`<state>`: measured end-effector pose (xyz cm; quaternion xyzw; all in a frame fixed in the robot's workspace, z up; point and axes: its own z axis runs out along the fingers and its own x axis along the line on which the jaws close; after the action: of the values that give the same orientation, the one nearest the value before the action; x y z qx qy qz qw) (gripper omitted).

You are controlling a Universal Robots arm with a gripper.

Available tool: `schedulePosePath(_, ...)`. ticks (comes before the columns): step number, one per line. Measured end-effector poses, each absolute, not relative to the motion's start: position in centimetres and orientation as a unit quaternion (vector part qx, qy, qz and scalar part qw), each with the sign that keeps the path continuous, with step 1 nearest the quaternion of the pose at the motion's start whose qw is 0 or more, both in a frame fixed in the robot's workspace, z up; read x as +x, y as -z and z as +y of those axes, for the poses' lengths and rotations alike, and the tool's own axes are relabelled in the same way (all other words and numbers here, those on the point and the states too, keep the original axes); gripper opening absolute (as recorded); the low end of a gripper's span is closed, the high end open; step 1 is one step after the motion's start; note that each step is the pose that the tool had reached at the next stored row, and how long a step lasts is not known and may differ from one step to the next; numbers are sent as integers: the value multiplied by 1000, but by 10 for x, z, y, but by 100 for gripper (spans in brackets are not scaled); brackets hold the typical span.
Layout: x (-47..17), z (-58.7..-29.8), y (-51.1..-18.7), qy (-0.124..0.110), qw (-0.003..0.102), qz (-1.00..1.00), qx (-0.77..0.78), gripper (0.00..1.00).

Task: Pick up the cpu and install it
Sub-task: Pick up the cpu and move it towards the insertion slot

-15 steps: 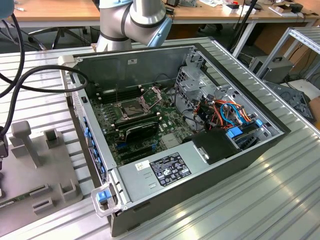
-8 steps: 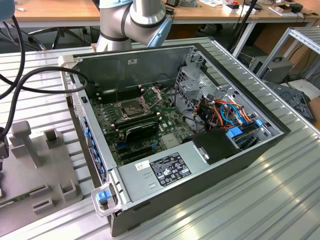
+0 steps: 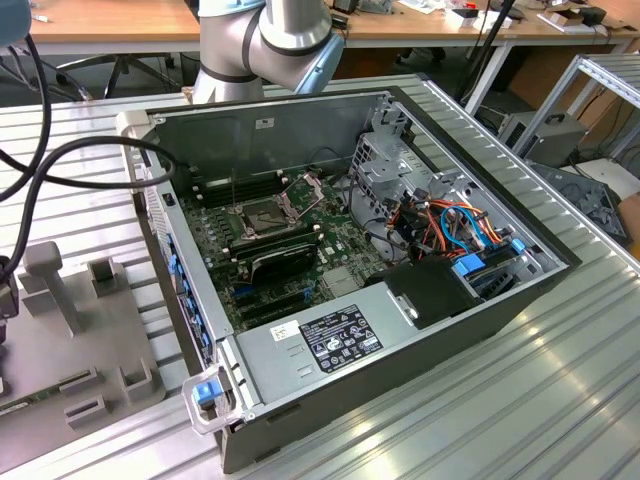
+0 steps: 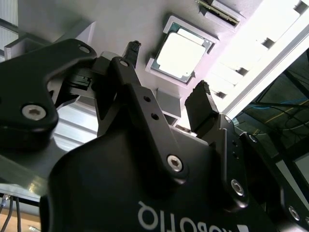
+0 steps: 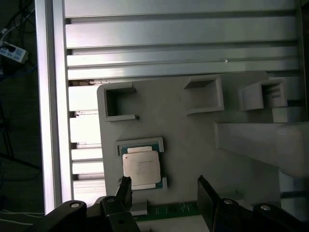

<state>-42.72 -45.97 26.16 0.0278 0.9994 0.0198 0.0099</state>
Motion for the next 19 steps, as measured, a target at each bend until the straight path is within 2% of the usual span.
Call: schedulePosePath(19,-427,-460,-254,-20,10,999,28,66)
